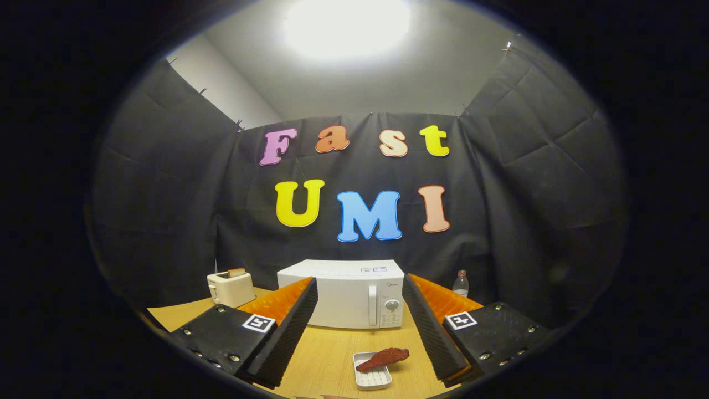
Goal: Open the microwave, put the food inside, and close the microwave door.
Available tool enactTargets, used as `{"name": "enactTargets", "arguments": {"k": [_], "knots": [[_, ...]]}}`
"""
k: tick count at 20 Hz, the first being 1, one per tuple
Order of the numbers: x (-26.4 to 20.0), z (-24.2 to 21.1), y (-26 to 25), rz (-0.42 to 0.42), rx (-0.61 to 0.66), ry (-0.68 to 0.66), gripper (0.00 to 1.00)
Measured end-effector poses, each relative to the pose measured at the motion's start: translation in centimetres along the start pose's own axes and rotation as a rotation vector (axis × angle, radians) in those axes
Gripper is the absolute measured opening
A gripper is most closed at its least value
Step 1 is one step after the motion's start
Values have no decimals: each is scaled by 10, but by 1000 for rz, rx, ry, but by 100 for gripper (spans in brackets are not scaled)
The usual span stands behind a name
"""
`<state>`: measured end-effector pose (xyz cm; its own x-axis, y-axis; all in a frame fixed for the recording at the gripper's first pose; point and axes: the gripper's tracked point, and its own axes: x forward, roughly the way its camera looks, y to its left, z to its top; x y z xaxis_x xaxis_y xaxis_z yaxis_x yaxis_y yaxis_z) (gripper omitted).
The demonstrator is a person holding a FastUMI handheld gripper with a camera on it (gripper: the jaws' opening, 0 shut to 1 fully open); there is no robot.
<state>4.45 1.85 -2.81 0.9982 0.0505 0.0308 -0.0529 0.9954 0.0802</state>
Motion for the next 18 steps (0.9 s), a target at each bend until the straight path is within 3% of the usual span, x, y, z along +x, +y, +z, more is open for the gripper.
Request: {"name": "enactTargets", "arguments": {"k": [3,7,13,18], "knots": [[24,-10,-4,2,60,-49,96],[70,-35,-31,-58,33,-46,96],[154,-114,-27,11,33,93,96],[218,-177,-31,-31,47,222,96]]}}
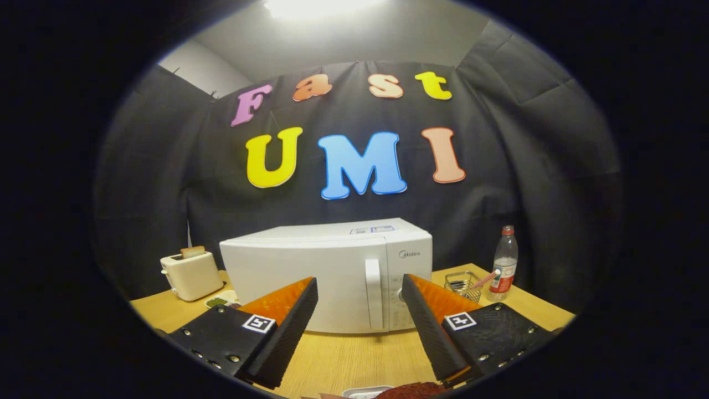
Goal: Open the microwave, put the food inside, and close the microwave door.
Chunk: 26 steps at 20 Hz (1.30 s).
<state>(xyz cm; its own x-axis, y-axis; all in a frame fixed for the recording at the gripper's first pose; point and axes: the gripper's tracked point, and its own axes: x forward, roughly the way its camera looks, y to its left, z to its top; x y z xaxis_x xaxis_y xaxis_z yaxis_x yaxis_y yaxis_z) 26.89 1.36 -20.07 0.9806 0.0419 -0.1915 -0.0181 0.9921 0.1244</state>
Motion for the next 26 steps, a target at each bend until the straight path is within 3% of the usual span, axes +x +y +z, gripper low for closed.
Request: {"name": "enactTargets", "arguments": {"k": [4,6,8,9,11,12,13,14,16,17,21,26], "knots": [[52,-25,-14,-79,-10,66,96],[72,-34,-11,-72,-23,91,96],[88,-44,-11,-79,-36,118,86],[95,-46,-13,-93,-48,123,86],[101,-49,-19,-147,-79,128,70],[102,-50,-28,-190,-109,116,49],[102,-50,-29,-198,-118,120,43],[98,-49,-27,-197,-117,119,28],[98,-51,-27,-188,-73,140,22],[92,-51,-25,-195,-50,153,15],[29,-56,-2,-202,-61,141,16],[-54,-65,57,-8,-69,109,15]]}}
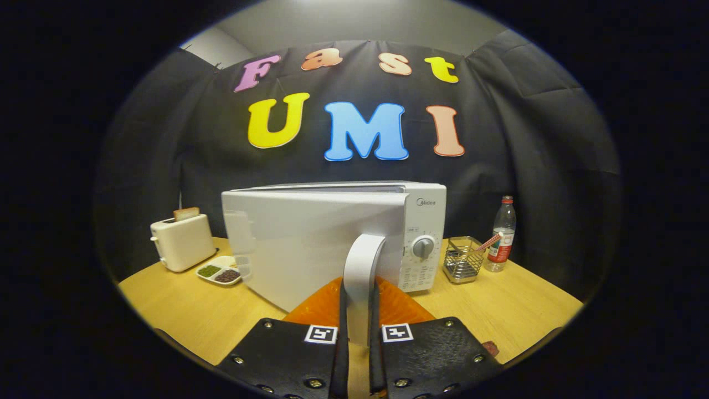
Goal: Open the microwave, put the food inside, and close the microwave door.
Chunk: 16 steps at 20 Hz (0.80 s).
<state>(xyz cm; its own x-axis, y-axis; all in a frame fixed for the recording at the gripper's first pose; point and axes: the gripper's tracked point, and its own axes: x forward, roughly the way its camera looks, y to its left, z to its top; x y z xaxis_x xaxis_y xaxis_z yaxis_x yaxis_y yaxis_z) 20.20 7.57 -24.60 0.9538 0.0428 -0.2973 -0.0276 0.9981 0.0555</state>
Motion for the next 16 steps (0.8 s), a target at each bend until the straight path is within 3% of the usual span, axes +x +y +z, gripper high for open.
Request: {"name": "enactTargets", "arguments": {"k": [9,12,16], "knots": [[-90,-16,132,260,-18,-62,14],[-105,-22,175,282,-18,-89,14],[-111,-23,211,187,-78,-142,14]]}}
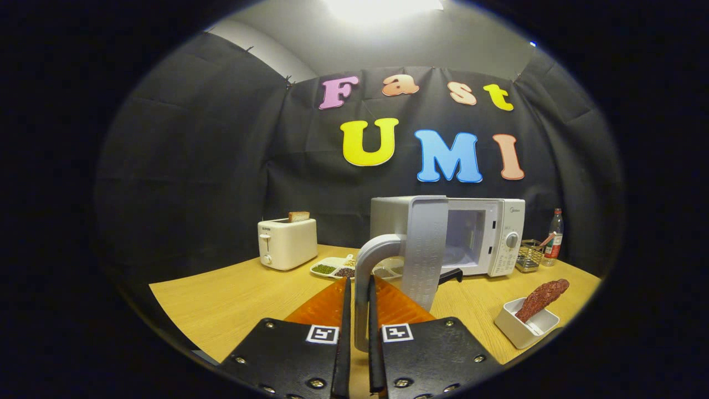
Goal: Open the microwave, put the food inside, and close the microwave door.
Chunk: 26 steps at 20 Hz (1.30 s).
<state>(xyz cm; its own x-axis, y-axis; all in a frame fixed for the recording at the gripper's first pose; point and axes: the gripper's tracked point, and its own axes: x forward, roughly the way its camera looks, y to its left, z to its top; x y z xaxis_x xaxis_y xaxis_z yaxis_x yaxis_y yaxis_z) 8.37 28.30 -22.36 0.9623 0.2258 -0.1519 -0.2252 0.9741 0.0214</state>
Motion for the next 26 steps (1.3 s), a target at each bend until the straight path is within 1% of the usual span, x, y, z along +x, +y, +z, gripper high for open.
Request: {"name": "enactTargets", "arguments": {"k": [2,3,4,6,8,9,10,11,12,13,14,15,16,17,18,22,24,26], "knots": [[1,-3,12,-59,-7,1,14],[2,-3,19,-74,6,-1,14],[2,-5,29,-72,20,3,14],[-4,-11,54,-8,34,29,14],[-22,-8,75,97,13,30,16],[-30,-3,76,137,-8,14,25],[-35,-1,72,165,-30,6,49],[-38,-1,61,171,-46,10,57],[-39,-4,43,164,-56,27,69],[-41,-7,24,160,-58,44,75],[-43,-8,6,175,-38,55,77],[-44,-8,-14,190,-14,67,77],[-45,-9,-42,178,7,79,77],[-46,-8,-73,139,15,83,77],[-46,-7,-117,68,8,78,77],[-49,-12,-242,-151,-72,74,77],[-51,-19,-290,-239,-95,82,77],[-49,-30,-321,-284,-67,95,77]]}}
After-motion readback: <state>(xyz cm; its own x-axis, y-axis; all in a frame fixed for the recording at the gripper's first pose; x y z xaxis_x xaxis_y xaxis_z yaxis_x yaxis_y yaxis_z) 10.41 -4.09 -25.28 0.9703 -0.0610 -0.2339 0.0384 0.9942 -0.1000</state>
